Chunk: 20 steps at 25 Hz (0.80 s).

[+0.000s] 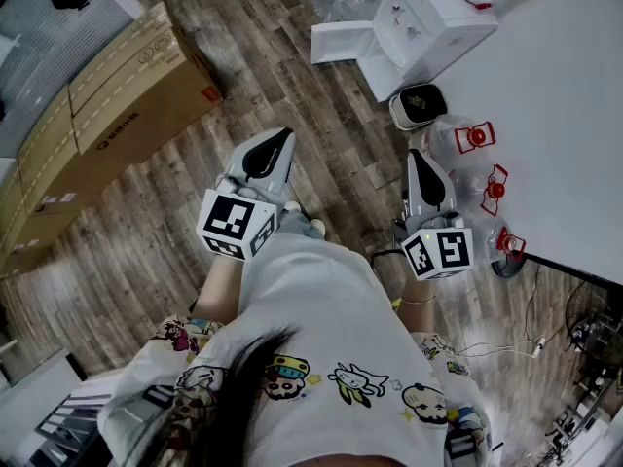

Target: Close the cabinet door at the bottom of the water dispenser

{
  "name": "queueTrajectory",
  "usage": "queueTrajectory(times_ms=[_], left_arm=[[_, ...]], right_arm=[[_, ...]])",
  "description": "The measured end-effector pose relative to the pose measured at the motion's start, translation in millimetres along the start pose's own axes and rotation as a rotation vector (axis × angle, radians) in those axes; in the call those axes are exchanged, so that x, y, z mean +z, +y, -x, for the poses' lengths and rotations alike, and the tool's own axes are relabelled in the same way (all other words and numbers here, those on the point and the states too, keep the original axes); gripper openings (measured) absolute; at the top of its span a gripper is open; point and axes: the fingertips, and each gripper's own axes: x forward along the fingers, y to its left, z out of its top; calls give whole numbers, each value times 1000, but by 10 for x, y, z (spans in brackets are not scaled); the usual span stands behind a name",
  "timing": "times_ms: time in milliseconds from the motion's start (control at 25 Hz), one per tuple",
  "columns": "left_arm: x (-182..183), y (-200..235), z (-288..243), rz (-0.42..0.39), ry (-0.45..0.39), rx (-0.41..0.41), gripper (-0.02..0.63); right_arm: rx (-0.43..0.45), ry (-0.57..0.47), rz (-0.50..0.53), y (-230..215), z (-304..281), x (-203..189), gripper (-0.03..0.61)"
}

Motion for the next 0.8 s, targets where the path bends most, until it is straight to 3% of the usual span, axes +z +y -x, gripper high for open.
queueTrajectory(times_ms=[400,800], left_arm=[[-3,-1,203,25,-39,76,20],[57,522,7,36,-60,110,86]], right_arm=[[78,-35,-50,142,92,27,17],[161,-32,-43,280,-578,49,80]])
